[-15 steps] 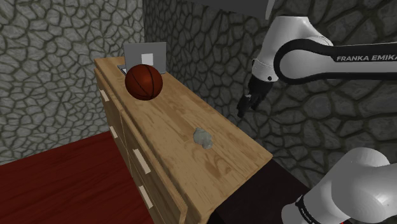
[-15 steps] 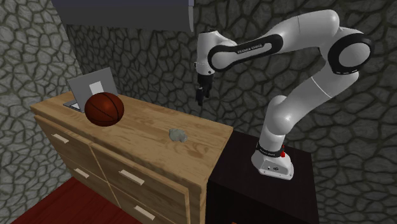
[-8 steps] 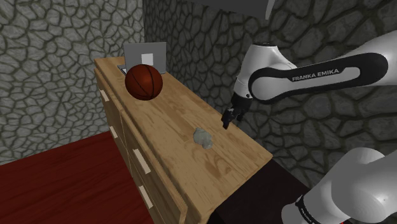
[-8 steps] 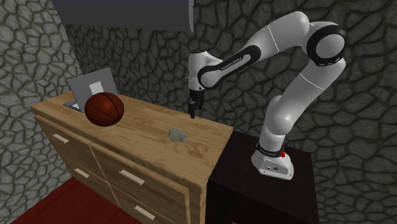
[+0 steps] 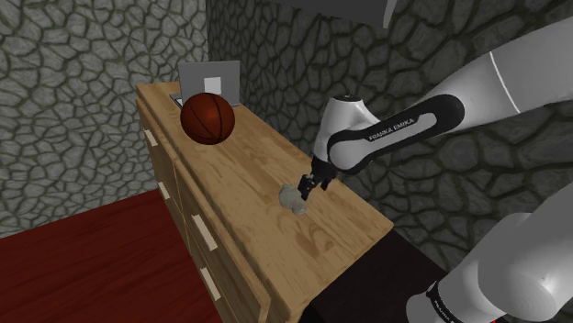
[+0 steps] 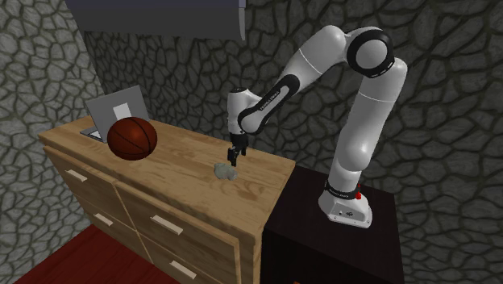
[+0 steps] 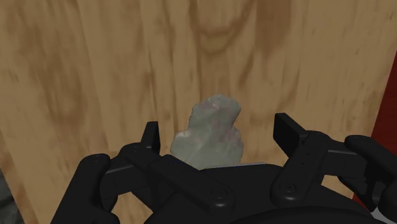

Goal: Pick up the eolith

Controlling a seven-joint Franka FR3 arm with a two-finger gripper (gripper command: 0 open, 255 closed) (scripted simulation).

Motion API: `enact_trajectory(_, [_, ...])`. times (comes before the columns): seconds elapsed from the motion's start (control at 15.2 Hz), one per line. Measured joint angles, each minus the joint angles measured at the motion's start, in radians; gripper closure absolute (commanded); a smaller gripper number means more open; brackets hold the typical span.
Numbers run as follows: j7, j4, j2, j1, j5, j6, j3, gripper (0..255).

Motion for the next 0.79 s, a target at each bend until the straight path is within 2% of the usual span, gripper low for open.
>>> enact_trajectory(0.26, [0.029,0.051,0.165,0.004,-0.015,0.107,0.006,0])
enact_trajectory(0.79, [0.05,0.071,0.3,0.011,-0.041,0.22,-0.002,0])
